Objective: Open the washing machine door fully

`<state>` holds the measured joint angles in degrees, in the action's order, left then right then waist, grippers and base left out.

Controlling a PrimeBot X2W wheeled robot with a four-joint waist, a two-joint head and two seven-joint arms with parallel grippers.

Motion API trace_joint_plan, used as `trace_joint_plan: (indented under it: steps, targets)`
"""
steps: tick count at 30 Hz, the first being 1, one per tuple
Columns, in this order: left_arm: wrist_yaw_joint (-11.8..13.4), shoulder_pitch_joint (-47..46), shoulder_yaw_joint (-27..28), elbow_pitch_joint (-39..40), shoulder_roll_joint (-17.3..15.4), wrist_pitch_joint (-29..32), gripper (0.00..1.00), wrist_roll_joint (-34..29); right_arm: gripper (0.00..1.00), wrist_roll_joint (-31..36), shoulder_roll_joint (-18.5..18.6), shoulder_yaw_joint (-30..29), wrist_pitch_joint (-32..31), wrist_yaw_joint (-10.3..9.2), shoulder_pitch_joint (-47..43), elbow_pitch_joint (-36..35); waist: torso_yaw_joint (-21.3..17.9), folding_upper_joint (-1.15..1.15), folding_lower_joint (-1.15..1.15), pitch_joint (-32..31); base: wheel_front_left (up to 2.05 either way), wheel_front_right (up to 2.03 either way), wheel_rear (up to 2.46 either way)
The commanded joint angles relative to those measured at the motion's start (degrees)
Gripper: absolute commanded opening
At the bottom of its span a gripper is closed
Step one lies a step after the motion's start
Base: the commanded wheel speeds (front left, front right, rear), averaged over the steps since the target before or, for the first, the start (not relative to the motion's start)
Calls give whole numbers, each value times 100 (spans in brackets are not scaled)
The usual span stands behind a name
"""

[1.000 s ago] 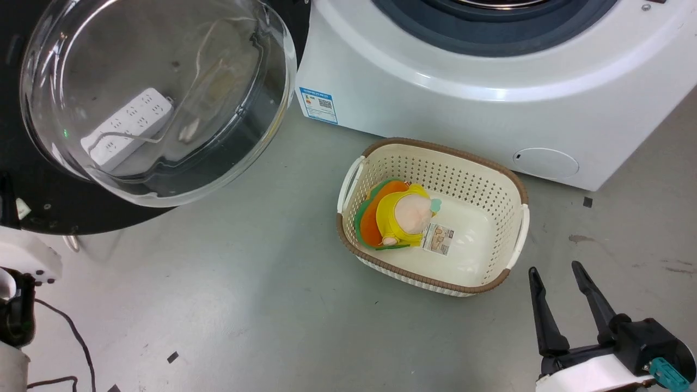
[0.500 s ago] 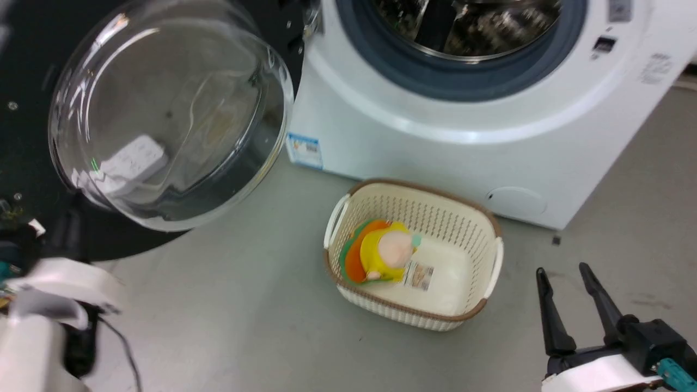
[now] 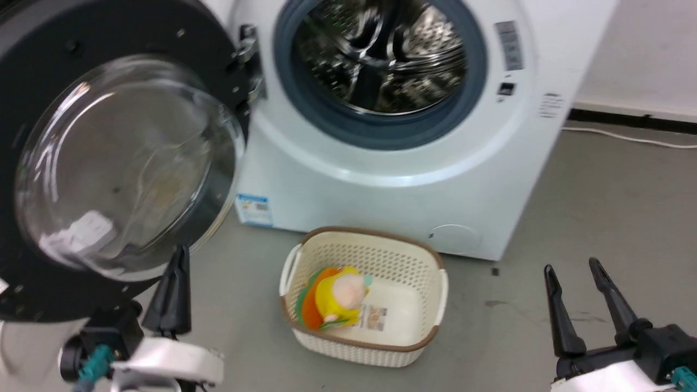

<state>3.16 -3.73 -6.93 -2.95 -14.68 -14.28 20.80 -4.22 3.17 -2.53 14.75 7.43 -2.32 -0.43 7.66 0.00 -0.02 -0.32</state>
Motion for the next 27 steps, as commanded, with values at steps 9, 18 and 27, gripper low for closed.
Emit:
trace_joint_plan:
  steps: [9,18,27]
  targets:
    - [238,592,-257,84,266,-64,0,-306,100,92,-26,-3,24,6,-244,-97,-491,0,2,-219,0,0,0]
    - [274,855,-503,-128,389,-70,100,-642,100,-81,-28,37,25,6,-377,184,-586,0,2,-265,0,0,0]
    - [211,840,-512,-181,458,-71,100,-775,100,-152,-29,58,25,6,-368,339,-577,0,2,-255,0,0,0]
